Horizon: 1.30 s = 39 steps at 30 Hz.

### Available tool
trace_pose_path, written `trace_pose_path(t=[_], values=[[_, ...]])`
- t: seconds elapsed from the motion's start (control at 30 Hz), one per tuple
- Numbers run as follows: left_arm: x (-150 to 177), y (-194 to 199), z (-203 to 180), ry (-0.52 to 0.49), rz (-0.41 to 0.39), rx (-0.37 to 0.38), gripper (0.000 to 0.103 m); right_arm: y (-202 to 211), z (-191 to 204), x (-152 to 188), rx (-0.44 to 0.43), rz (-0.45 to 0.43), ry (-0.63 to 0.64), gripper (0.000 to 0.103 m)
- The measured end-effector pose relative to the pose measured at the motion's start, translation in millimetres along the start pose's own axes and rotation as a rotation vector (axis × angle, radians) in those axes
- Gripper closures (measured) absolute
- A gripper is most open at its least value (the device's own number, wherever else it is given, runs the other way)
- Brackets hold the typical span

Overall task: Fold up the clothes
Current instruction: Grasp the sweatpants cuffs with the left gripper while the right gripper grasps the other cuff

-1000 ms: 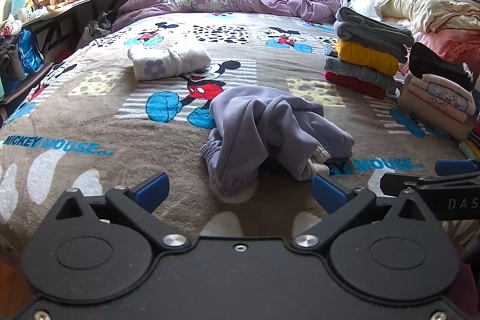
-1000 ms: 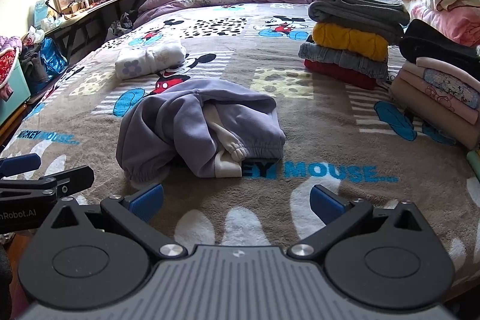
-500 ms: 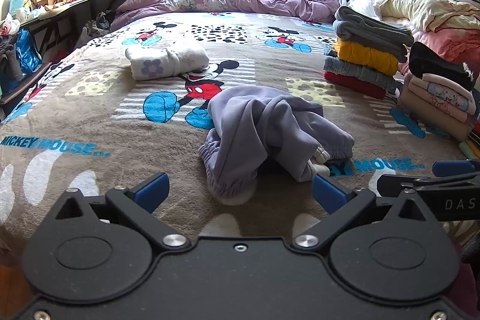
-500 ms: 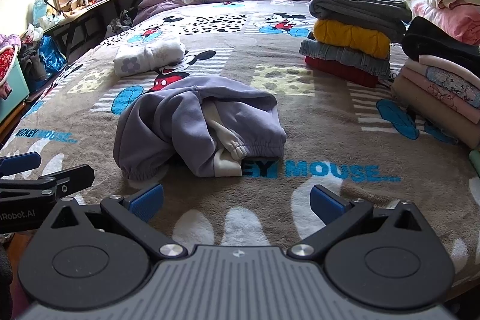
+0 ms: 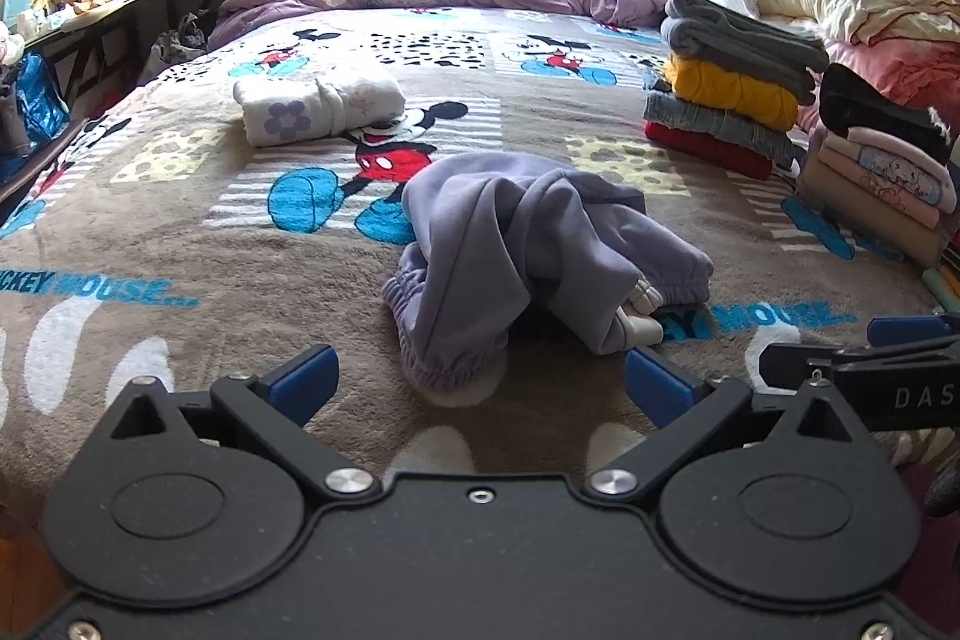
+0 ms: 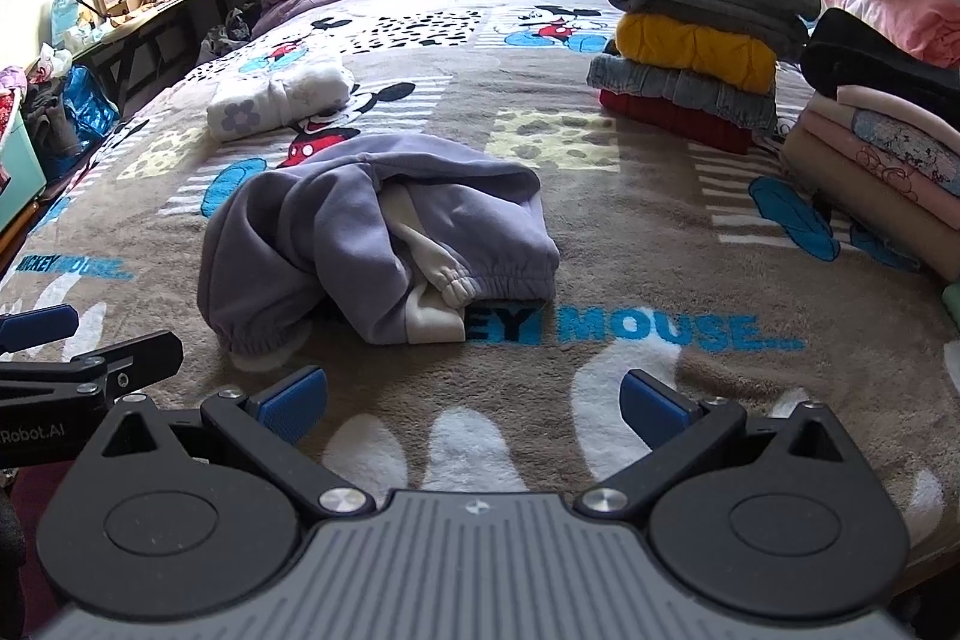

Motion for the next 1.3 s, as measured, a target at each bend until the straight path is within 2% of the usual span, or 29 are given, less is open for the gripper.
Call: trace_pose_path(t=[0.27,0.4,0.73,0.9,1.0,1.03,1.07,1.1,1.13,1.17,1.3], values=[[6.7,-27.0,3.8,-0.017,0.013,0.050,0.000,-24.6,-10.2,2.2,-0.021,0.037,-0.013,0.000],[10.7,-46.9,4.0,-0.060,0.098,0.058,0.000,-35.7,-19.4,4.7,-0.049,0.009,-0.022,0.000],[13.3,-76.8,9.5,-0.079,0.114,0.047,0.000,-67.0,-20.0,-9.2,-0.019,-0.108,0.191,0.000],[12.6,-90.9,13.4,-0.088,0.099,0.047,0.003,-83.5,-14.2,-18.7,-0.108,-0.093,0.211,0.000],[12.1,-96.6,17.2,-0.100,0.082,0.036,0.010,-88.5,-2.6,-17.4,-0.138,-0.113,0.269,0.002],[12.0,-98.4,18.3,-0.106,0.076,0.031,0.015,-90.3,2.2,-16.1,-0.139,-0.119,0.294,0.004],[11.9,-100.1,19.4,-0.111,0.070,0.027,0.022,-93.1,7.3,-14.5,-0.139,-0.122,0.320,0.011],[11.9,-101.9,20.5,-0.117,0.064,0.023,0.027,-96.2,11.8,-12.6,-0.145,-0.119,0.342,0.025],[11.5,-103.3,21.8,-0.119,0.057,0.020,0.036,-99.5,16.1,-10.8,-0.151,-0.116,0.362,0.034],[10.8,-104.5,23.2,-0.118,0.050,0.017,0.040,-103.0,20.0,-9.1,-0.157,-0.112,0.377,0.048],[8.2,-109.3,28.8,-0.113,0.022,0.008,0.041,-113.1,35.3,-4.9,-0.135,-0.134,0.442,0.051]])
Point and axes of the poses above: each gripper's, at about its wrist camera, not at the fingertips, and y roughly against the way its jaws point, z to its left, x to its underside, the point moved 5 cm from there along -y, roughly the way its jaws point, and after that the axes turned 8 degrees about z, right-handed, at the moved point
